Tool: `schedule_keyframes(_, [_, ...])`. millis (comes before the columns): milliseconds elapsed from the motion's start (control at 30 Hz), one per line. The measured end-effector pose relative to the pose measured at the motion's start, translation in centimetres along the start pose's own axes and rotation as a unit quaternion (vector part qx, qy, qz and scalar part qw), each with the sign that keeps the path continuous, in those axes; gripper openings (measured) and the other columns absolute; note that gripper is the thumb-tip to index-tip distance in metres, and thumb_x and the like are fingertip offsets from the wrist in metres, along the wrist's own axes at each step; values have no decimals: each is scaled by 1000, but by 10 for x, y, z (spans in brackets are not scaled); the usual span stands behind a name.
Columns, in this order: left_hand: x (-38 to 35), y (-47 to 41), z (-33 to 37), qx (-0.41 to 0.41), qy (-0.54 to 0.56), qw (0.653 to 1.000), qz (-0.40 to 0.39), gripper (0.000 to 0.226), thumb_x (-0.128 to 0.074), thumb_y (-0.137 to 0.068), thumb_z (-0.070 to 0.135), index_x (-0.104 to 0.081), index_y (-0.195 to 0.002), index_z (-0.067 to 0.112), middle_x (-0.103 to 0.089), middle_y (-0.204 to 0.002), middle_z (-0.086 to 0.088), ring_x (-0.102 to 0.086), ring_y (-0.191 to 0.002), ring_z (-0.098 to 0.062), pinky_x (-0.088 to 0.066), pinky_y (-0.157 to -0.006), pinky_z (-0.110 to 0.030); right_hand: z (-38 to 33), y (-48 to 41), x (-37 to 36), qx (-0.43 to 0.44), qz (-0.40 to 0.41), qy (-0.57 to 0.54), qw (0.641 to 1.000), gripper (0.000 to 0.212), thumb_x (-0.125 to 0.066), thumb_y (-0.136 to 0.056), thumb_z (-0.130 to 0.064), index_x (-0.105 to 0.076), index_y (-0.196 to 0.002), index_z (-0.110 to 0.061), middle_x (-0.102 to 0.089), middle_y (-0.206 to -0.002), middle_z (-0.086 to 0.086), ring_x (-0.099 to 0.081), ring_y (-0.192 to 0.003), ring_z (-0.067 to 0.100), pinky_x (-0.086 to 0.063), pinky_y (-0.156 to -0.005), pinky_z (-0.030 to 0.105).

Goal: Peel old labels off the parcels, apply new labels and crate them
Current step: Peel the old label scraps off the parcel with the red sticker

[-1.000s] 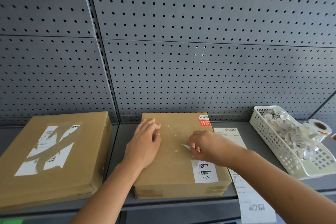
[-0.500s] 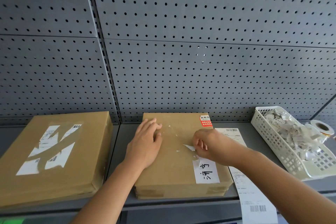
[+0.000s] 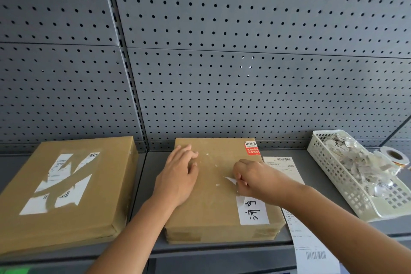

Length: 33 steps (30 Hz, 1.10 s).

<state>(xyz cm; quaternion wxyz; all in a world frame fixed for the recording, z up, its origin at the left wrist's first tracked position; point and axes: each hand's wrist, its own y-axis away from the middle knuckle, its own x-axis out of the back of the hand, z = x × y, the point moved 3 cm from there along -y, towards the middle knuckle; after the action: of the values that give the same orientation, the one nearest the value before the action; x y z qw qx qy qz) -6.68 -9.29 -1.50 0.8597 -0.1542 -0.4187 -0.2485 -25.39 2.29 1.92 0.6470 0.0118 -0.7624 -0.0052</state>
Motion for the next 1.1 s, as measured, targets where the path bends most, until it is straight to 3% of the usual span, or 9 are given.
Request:
schedule_keyframes(100, [0, 0, -1, 1, -1, 1000, -1, 35, -37, -106, 37, -48, -139, 39, -22, -159, 29, -2, -150, 5, -38, -111, -50, 2, 0, 0, 0, 30, -42, 999, 7, -51, -84, -13, -54, -90, -13, -55, -88, -1, -56, -73, 24, -50, -66, 41])
schedule_keyframes(233, [-1, -1, -2, 0, -2, 1000, -1, 35, -37, -106, 38, -48, -139, 40, -23, -159, 29, -3, -150, 6, -39, -110, -49, 8, 4, 6, -3, 64, -110, 992, 4, -55, -91, -13, -58, -93, -16, -55, -86, -11, -52, -74, 4, -42, -67, 14])
schedule_keyframes(333, [0, 0, -1, 1, -3, 1000, -1, 35, -37, -106, 37, -48, -139, 39, -23, -159, 29, -2, -149, 6, -39, -109, -48, 11, 9, 6, 2, 44, -130, 990, 7, -63, -90, -17, -63, -97, -18, -53, -88, -14, -52, -76, 1, -40, -67, 8])
schedule_keyframes(467, [0, 0, -1, 1, 0, 1000, 1, 35, -37, -106, 36, -49, -139, 39, -23, -159, 29, -3, -150, 5, -38, -109, -46, 8, 6, 1, 31, 37, -96, 994, 4, -63, -90, -16, -66, -92, -18, -54, -90, -10, -48, -68, -4, -40, -67, 10])
schedule_keyframes(600, [-1, -1, -2, 0, 2, 1000, 2, 35, -37, -106, 36, -49, -138, 39, -23, -159, 29, -3, -150, 5, -40, -110, -47, 9, 6, -6, 18, 57, -40, 997, 8, -52, -96, -23, -59, -94, -25, -53, -98, -11, -54, -74, 14, -51, -67, 38])
schedule_keyframes(667, [0, -1, -1, 2, 2, 1000, 3, 35, -37, -106, 36, -49, -138, 40, -23, -159, 29, -3, -150, 5, -40, -111, -47, 5, 7, -4, 22, 70, -31, 997, 9, -46, -98, -26, -55, -97, -27, -51, -101, -12, -56, -75, 21, -51, -66, 42])
schedule_keyframes(833, [0, 0, -1, 1, 0, 1000, 0, 35, -37, -106, 36, -49, -138, 39, -23, -159, 29, -3, -150, 6, -37, -109, -44, -14, -1, 5, 48, 106, -115, 986, 10, -45, -99, -24, -54, -99, -24, -56, -99, -9, -57, -75, 19, -50, -67, 38])
schedule_keyframes(967, [1, 0, 1, 1, 2, 1000, -3, 36, -36, -106, 36, -48, -140, 39, -22, -159, 30, -2, -149, 6, -37, -110, -46, 2, 3, 6, -29, 122, -225, 966, 24, -48, -92, 2, -64, -93, -16, -58, -85, -14, -64, -67, 10, -50, -65, 21])
schedule_keyframes(1100, [1, 0, 0, 6, 2, 1000, -4, 36, -35, -106, 36, -47, -140, 39, -22, -159, 29, -2, -150, 6, -36, -110, -48, 11, 9, 5, -77, 107, -233, 963, 26, -56, -88, 3, -74, -88, -16, -62, -90, -14, -58, -79, -1, -42, -71, 10])
